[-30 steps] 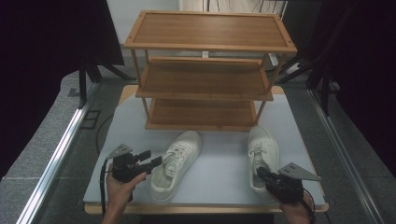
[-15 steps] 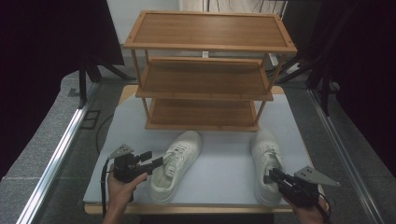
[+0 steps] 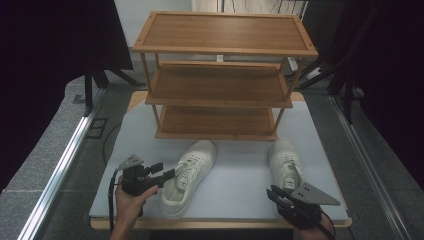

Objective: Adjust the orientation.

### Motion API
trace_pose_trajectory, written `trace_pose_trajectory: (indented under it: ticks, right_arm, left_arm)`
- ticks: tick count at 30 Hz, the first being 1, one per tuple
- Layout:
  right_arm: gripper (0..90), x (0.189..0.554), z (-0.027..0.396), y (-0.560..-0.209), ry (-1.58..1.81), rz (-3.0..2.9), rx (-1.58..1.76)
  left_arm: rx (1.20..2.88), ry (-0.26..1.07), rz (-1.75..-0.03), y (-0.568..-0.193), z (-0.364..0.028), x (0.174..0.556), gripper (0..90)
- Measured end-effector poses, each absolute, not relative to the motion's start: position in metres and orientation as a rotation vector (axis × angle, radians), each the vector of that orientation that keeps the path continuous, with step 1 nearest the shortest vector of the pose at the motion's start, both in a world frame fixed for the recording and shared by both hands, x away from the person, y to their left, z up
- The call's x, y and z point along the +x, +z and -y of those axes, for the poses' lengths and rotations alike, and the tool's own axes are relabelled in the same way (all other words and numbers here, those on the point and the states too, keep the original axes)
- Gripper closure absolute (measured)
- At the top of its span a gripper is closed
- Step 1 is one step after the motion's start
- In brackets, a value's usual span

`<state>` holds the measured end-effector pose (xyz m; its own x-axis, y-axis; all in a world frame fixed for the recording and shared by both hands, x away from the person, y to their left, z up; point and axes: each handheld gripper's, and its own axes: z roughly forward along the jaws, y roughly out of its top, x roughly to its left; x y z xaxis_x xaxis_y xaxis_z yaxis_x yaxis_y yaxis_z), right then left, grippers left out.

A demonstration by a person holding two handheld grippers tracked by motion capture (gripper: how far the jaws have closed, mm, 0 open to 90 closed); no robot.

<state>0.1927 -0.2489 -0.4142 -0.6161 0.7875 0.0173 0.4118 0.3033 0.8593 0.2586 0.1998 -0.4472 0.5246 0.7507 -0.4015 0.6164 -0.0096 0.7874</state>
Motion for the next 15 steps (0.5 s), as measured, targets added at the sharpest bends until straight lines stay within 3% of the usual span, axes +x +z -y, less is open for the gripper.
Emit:
trace_pose_trajectory:
  ticks: [15]
  right_arm:
    - [76.7, 0.195, 0.243, -0.435, 1.078, -2.201, 1.11]
  left_arm:
    - [1.706, 0.151, -1.163, -0.448, -0.201, 0.259, 36.5]
